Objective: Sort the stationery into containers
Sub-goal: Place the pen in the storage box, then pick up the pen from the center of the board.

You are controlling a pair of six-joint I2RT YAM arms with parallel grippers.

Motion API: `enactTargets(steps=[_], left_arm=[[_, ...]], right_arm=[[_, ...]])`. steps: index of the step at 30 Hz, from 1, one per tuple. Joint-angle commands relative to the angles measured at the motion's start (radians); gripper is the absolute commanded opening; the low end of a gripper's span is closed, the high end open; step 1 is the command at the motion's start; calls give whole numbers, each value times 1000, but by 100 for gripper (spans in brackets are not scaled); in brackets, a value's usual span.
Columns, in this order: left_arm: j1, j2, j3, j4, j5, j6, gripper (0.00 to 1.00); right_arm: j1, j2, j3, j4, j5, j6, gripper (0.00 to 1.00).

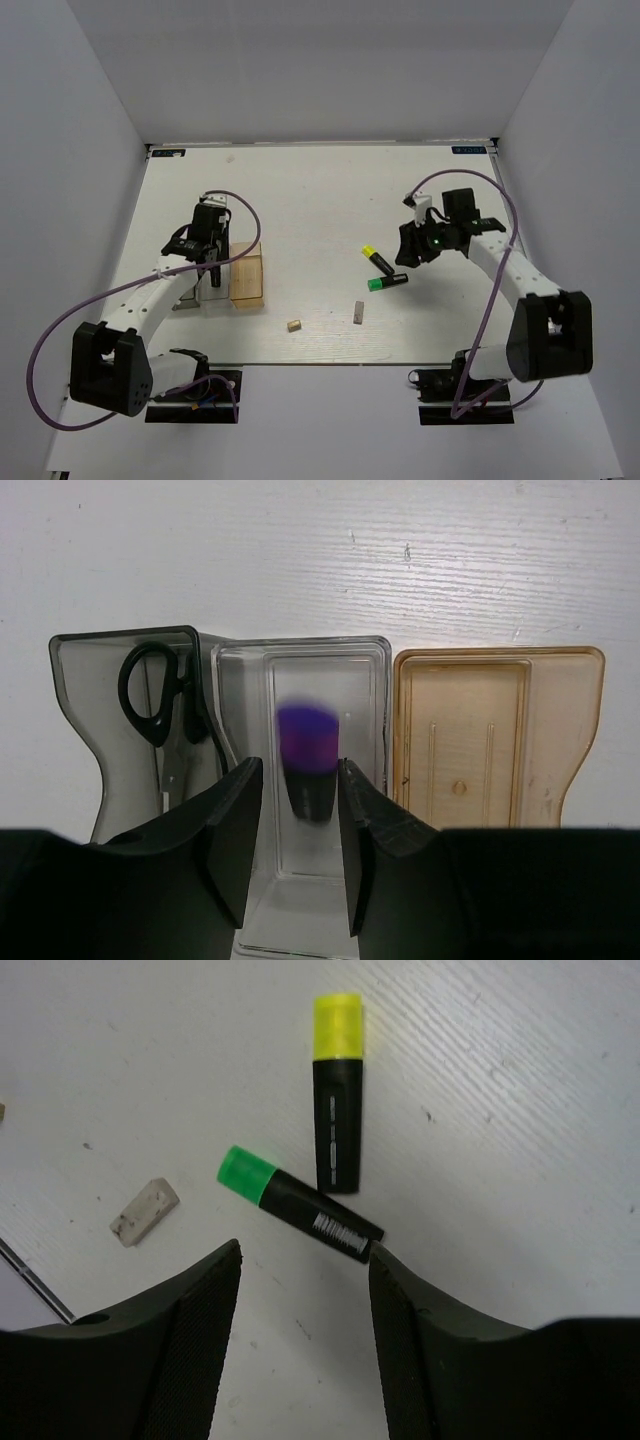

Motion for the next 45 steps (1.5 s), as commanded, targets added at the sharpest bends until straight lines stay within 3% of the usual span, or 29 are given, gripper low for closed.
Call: enactTargets(steps=[1,10,25,28,39,43,45], left_arm=[[10,-11,-1,35,-10,-15,47],[20,-59,9,17,-9,-46,58],[-24,-457,-92,-138,67,-104,62],[-21,-528,-131,-155,65,-111,64],[-23,-652,-211,-161,36,-121,64],[-21,-660,-220,-169,37,-130,64],[-23,-678,-223,-167,37,-130,64]], right_arm=[[37,95,98,-11,-1,-16,58],[156,354,245,2,111,-26,58],[314,549,269,43,440,-35,55],[324,570,269,20,474,-39,50],[371,650,271,-30,600,-32,5],[379,644,300,-69,565,-33,0],[383,618,343,-122,473,-52,0]])
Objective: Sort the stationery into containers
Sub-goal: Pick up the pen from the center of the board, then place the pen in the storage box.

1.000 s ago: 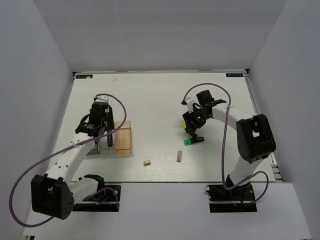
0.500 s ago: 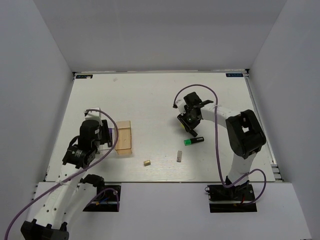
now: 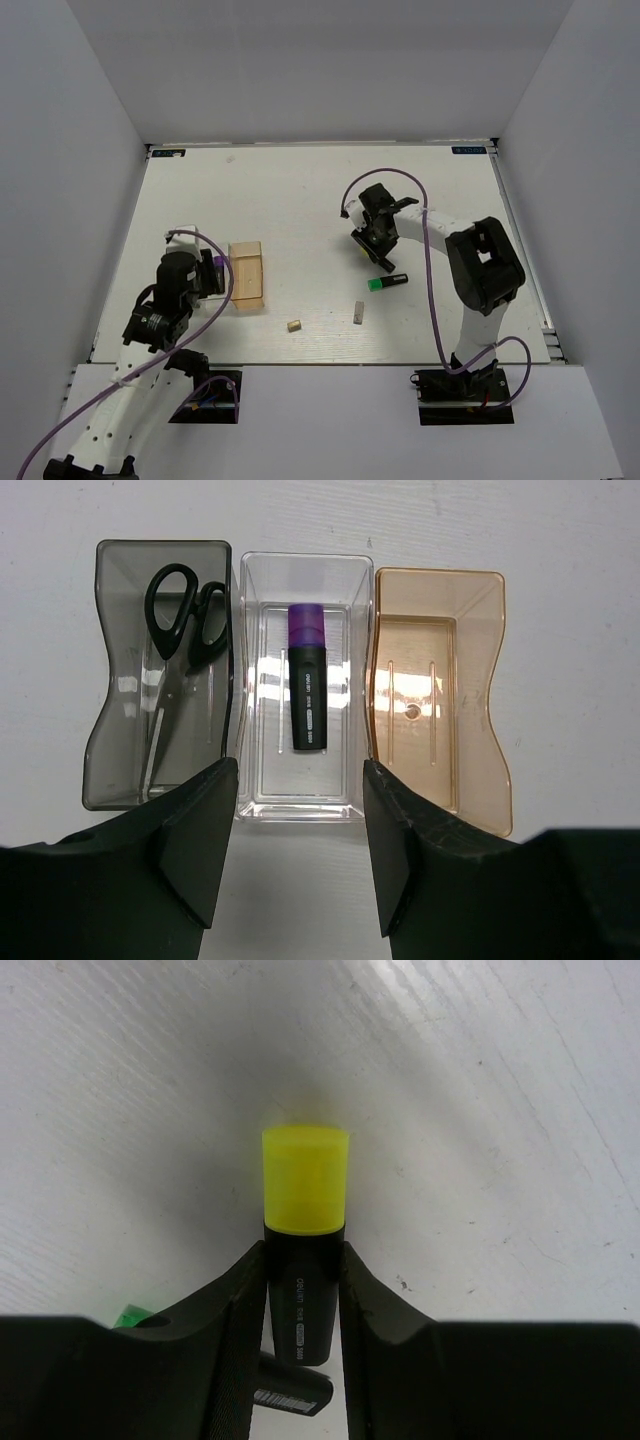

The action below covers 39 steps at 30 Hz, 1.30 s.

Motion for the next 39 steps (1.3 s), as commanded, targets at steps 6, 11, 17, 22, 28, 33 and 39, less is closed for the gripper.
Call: enactTargets(steps=[6,11,17,22,28,33,39], left_arm=[[-2,-104,-43,41,9,-10,64],[-2,-185,-84,85,-8,-10,64],[-1,-262,-113,117,-37,4,64],[-2,-290,-124,131,-52,13,64],[13,-346,-139,143,-72,21,64],[13,-359,-144,145,-86,22,64],[14,-403,-150,153,-103,25,64]], right_arm=[[29,15,306,-355,-331,-50,0],[94,171,815,-513,-507,2,0],[192,262,896,-290,-664,174,0],[269,309,856,54,-782,408,0],[327,416,854,558,-794,882,0],[358,515,873,769,-718,1065,0],[410,530,805,783,-600,1013,0]])
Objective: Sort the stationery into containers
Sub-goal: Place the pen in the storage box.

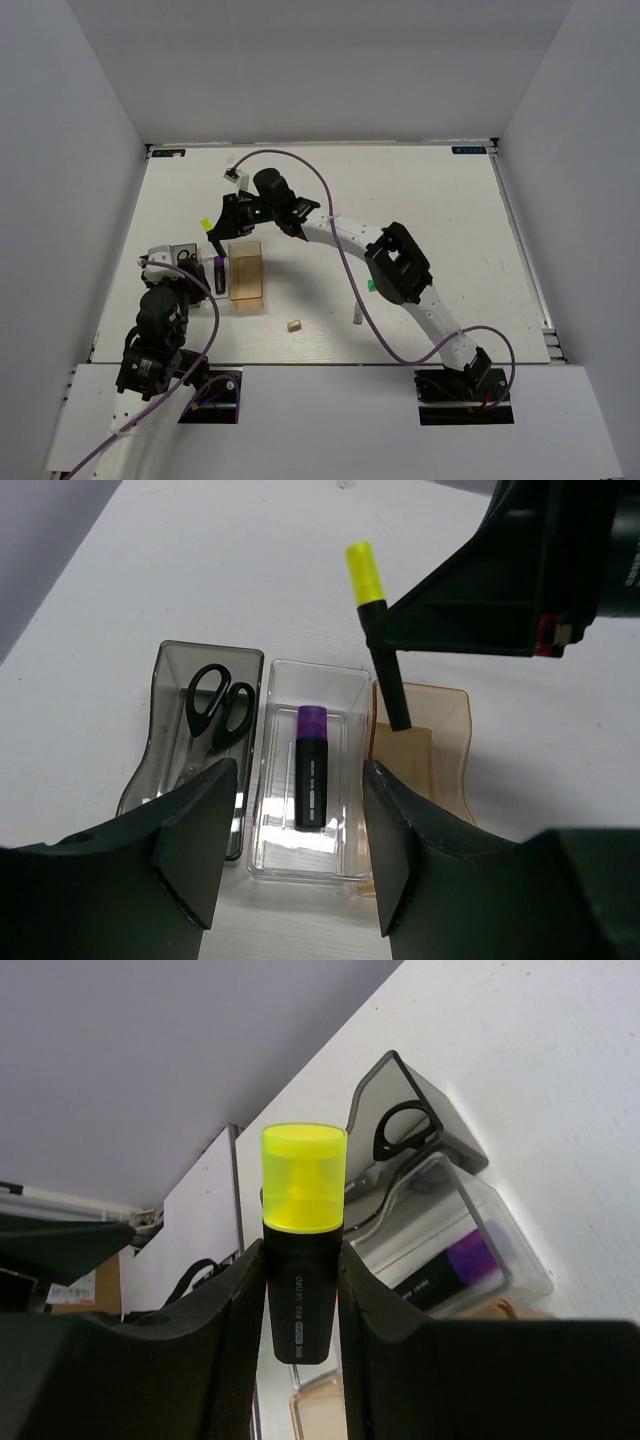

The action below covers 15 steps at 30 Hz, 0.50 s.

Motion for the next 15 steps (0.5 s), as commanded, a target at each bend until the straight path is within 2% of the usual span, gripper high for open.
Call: enactTargets(steps=[1,10,15], left_arm=[[9,-31,-10,19,-28,7,64],[7,-34,-8,15,-30,1,64],[7,-40,-10,13,-37,1,64]], right_arm=[[46,-1,-9,111,76,-14,0],[98,-9,-27,-5,205,-250,0],[106,-30,-59,-55,245,-313,0]])
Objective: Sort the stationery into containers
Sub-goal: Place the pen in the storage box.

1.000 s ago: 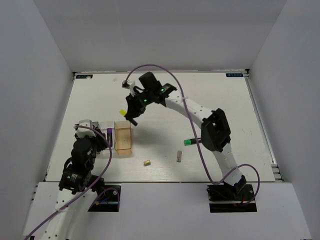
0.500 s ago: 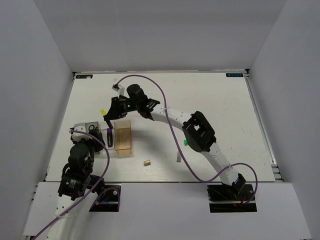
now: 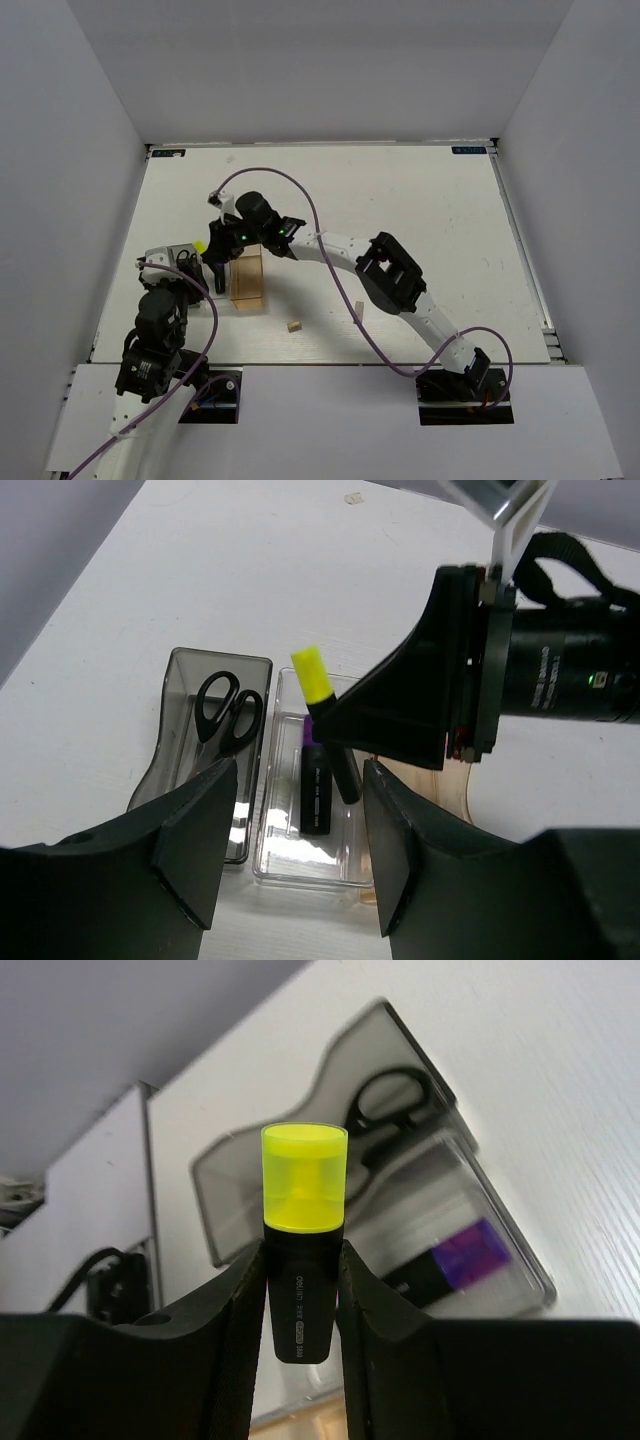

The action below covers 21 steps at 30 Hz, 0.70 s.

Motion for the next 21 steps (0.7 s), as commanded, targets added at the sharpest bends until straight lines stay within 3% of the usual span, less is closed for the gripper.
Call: enactTargets(steps=[1,6,10,11,12,15,21], left_arm=[[7,-7,-9,9,-14,2,64],[7,-9,-6,11,-19,1,64],[7,-9,-9,11,-28,1,64],[7,-9,-7,9,-23,2,64],[7,-7,-9,9,-28,1,64],[7,-4,-9,9,-28,4,64],[7,5,-7,9,-22,4,64]], right_arm=[[-2,-38,-26,-45,59,-95,0],[1,-56,-49,-79,74,-138,0],[5,-63,-48,-82,42,-161,16],[11,-63,-51,-87,39,-162,22],[13,-70,-49,-87,34,-162,34],[18,-78,-43,-82,7,-168,46],[30,-93,-2,-78,-19,-167,54]])
